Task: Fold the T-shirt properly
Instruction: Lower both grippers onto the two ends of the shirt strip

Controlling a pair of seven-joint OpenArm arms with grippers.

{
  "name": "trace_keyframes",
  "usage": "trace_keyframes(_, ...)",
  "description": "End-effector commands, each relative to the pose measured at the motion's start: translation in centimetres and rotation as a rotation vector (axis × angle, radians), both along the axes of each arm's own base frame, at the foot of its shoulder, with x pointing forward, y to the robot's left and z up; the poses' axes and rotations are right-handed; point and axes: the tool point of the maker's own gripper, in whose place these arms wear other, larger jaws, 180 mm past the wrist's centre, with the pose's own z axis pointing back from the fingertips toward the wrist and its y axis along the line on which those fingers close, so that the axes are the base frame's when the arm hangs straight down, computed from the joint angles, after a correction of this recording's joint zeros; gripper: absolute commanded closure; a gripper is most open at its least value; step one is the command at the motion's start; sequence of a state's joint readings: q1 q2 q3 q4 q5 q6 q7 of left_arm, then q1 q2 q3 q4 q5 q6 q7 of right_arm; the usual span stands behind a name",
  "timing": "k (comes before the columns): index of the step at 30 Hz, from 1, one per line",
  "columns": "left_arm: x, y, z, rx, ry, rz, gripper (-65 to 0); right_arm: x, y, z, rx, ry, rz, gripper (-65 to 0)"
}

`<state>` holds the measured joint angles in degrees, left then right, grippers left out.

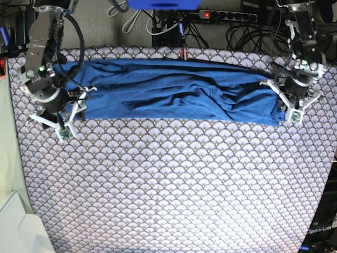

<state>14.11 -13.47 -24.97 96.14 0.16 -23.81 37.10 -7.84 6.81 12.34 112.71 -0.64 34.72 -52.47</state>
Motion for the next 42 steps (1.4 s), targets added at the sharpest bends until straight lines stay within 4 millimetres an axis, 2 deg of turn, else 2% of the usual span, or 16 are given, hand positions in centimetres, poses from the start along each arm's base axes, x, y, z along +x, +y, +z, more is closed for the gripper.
trace_keyframes(1,0.8,0.3,1.3,0.014,-0.045,-0.008,-12.1,0.6,0.0,1.1,0.000,-0.042,0.010,-30.2)
trace_keyframes(4,0.6,0.3,1.2,0.014,-0.041,-0.008,-26.5,0.6,0.0,1.1,0.000,-0.042,0.011,-30.2)
trace_keyframes(7,0.5,0.3,1.0,0.013,-0.036,-0.010,-32.7,0.7,0.0,1.1,0.000,-0.044,0.011,-30.2)
trace_keyframes(13,0.3,0.5,0.9,0.014,-0.033,-0.003,-32.7,0.7,0.1,1.1,-0.001,-0.045,0.013,-30.2)
trace_keyframes(20,-0.7,1.2,-2.2,-0.017,0.049,0.029,-32.7,0.7,0.0,1.1,-0.002,-0.045,0.014,-30.2)
trace_keyframes(27,0.0,1.2,-2.4,-0.033,0.047,0.039,-32.8,0.7,0.0,1.1,-0.004,-0.043,0.015,-30.2)
trace_keyframes(35,-0.2,-0.7,-2.8,-0.060,0.071,-0.069,-32.8,0.7,-0.3,1.2,-0.015,-0.043,0.017,-30.2)
trace_keyframes(38,-0.3,-0.6,-2.8,-0.062,0.071,-0.065,-33.0,0.7,-0.4,1.2,-0.019,-0.043,0.018,-30.2)
trace_keyframes(40,-0.3,0.0,-2.5,-0.060,0.062,-0.047,-35.1,0.7,-0.4,1.2,-0.019,-0.043,0.018,-30.2)
trace_keyframes(42,-0.3,0.2,-2.2,-0.056,0.055,-0.043,-40.9,0.7,-0.7,1.3,-0.028,-0.043,0.019,-30.2)
